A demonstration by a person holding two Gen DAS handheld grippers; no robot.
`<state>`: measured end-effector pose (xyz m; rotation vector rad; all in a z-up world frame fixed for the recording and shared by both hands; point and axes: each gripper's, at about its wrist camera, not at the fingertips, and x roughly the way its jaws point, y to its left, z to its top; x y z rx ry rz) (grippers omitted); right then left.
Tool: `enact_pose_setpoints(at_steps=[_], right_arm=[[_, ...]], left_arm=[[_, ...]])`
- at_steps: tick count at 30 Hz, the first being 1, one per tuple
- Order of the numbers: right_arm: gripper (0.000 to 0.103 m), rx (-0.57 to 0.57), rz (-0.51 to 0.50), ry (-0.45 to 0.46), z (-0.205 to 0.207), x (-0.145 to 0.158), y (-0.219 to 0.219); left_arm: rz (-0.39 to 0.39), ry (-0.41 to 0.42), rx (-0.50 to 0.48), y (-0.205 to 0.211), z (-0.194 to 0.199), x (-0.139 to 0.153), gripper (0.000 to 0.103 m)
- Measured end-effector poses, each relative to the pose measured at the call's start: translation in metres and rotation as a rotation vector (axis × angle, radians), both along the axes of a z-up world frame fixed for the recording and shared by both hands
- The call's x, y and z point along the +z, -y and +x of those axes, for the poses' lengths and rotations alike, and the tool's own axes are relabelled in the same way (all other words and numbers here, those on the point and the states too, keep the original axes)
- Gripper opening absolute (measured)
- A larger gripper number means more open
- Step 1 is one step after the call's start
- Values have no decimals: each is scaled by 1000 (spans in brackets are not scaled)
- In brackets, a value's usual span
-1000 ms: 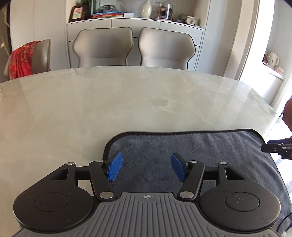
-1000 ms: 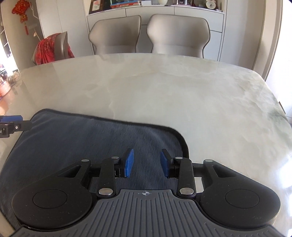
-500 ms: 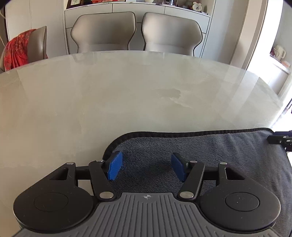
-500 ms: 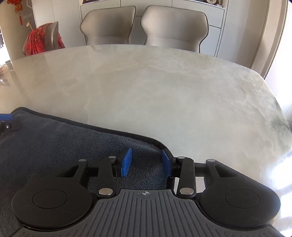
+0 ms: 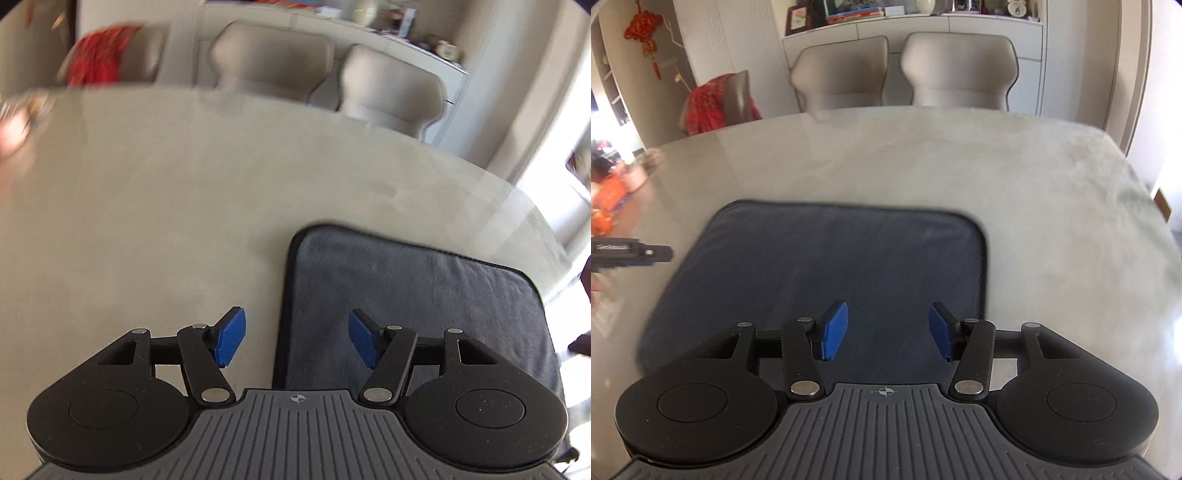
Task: Fold towel
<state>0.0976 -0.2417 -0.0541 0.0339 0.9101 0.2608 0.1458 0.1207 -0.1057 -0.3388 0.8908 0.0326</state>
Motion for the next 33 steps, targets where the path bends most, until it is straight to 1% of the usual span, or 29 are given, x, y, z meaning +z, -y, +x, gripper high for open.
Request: enact_pose_setpoints(at_steps=[1,3,6,8,9,11,13,17,18,19,20,22,23,25,29,33], right_arm=[[50,6,9,-9,-13,0,-4],[51,32,1,-27,-37,0,-17],[51,70,11,-46,-58,0,-33],[51,104,15,-53,-68,1,-43],[51,116,12,-52,-72,2,-47],[52,130,-3,-43,-76,5,-54],[57,132,2,-38,-78,8,-58],[60,126,6,-38,-80,12,-60],[60,126,1,-35,-81,13,-60],[60,124,0,-33,-82,14,-59],[60,123,-1,-31,-83,16,-58],[60,114,-1,-28,-83,17,-55],[60,110,0,-27,-83,17,-54],[60,94,-2,-27,-84,17,-49],[60,62,-1,-27,-85,15,-38],[61,16,4,-31,-86,13,-24]], left_arm=[[-36,-18,17,-4,-11,-4,65],[-71,-33,44,-8,-20,-10,65],[-151,-51,84,-14,-23,-17,65],[-191,-56,99,-17,-20,-21,65],[-198,-61,101,-17,-20,-22,65],[-192,-69,96,-15,-18,-22,65],[-163,-77,75,-10,-16,-21,65],[-113,-90,43,-1,-14,-19,63],[-108,-96,32,1,-11,-18,61],[-116,-106,20,3,-11,-17,49],[-129,-118,15,3,-10,-17,41],[-160,-143,16,2,-7,-18,10],[-179,-157,21,0,-7,-19,5],[-209,-174,28,-1,-6,-20,5],[-253,-172,25,1,-1,-12,5],[-295,-138,-45,23,10,9,5]])
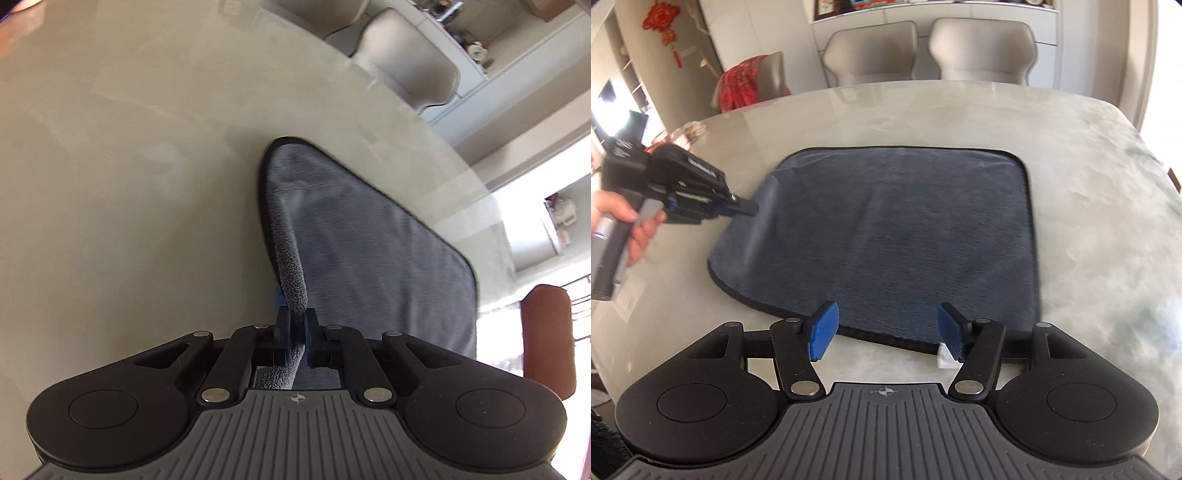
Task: Fold towel
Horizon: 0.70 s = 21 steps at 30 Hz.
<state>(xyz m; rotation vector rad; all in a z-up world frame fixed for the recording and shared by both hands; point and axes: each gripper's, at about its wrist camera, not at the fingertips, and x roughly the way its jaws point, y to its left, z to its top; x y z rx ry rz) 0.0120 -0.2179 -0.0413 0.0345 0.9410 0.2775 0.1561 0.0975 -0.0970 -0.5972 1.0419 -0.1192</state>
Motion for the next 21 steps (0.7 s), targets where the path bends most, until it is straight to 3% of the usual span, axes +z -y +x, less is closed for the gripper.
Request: enact_pose_setpoints(at_steps=[9,19,21], right_arm=[[64,-89,23,-2,-2,-4,35],[64,-154,25,-34,0,-13,73],[64,-163,23,-45,1,-15,80]], left_arm=[[-9,69,-245,101,29,39,6],[116,60,-488,219,25,26,7],[153,69,-522,234,19,24,16]])
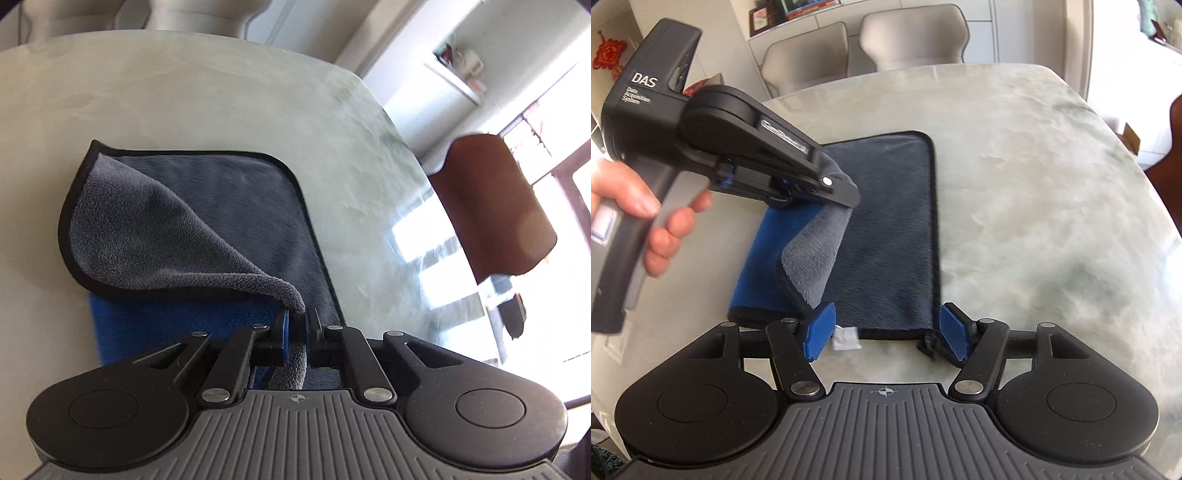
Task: Fold towel
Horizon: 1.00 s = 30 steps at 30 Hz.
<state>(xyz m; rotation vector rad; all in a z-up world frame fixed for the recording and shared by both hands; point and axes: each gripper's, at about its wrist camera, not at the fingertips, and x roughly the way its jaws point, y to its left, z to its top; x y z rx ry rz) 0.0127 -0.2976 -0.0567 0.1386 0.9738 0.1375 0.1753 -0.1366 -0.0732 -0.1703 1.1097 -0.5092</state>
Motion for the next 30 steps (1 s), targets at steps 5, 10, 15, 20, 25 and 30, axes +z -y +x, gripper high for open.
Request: enact_pose_setpoints(at_steps=[5,10,15,20,25,30], right_arm=[[65,4,6,-4,4,-2,6],[62,77,11,39,16,-7,-4],[35,129,-62,76,32,-23,-14],[34,146,-89,58,44,-34,-16],[33,149,-82,45,49,-43,-14],[11,165,-36,42,51,-45,-13]], left_arm=[[-82,-54,-21,-5,-11,2,49],[-49,39,39,-42,-15,17,55],[27,103,218,-92,5,17,59],[84,97,290,-111,26,1,59],[128,92,268,-110,43,-7,61],[86,70,189,-96,54,-4,39]])
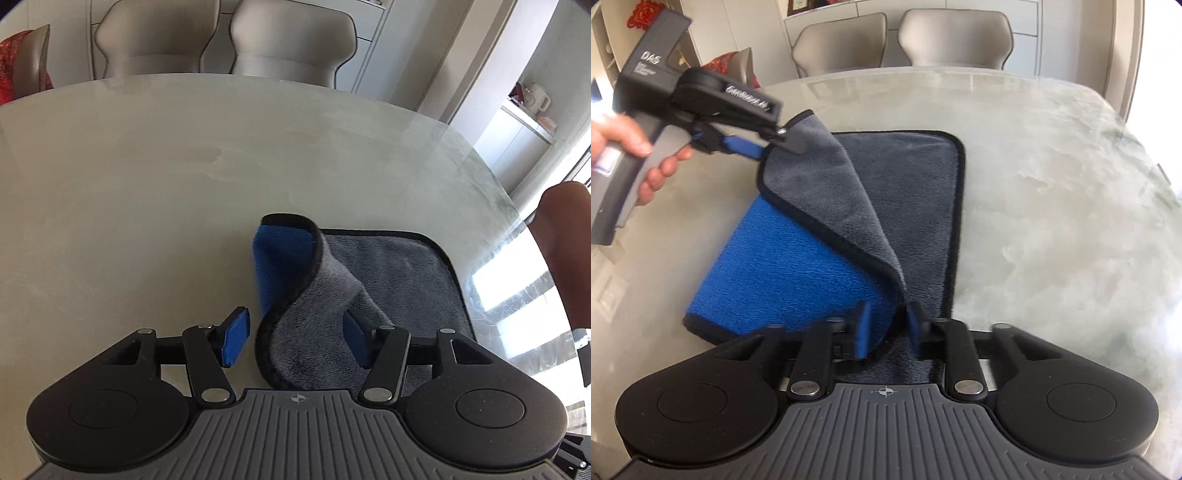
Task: Fold towel
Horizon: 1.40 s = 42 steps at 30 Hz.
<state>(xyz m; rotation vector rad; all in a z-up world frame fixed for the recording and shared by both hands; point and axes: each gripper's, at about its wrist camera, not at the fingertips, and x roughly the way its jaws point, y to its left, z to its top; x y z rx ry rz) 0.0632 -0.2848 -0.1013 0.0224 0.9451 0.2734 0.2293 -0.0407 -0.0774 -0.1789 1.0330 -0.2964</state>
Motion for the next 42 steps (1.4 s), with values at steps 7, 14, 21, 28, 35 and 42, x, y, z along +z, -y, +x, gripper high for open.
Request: enact_pose_setpoints(at_steps=[7,14,21,28,35,42], right_arm=[[6,-49,91,-1,-3,7,13],[6,-88,106,-13,-6,8,22],[9,-88,92,-32,-6,3,23],[14,-52,64,-22,-6,2,19],[17,-26,53,-30,-8,3,14],[17,-22,44,-27,-7,2,12]], left_arm=[[-127,1,-20,23,39,20,7],[-145,80,-57,58,72,33,7],[-142,80,-92,92,92,27,8],[-67,103,-74,63,66,21,43],[11,74,-17,13,23,3,56],[3,-1,-16,13,25,-20,32]])
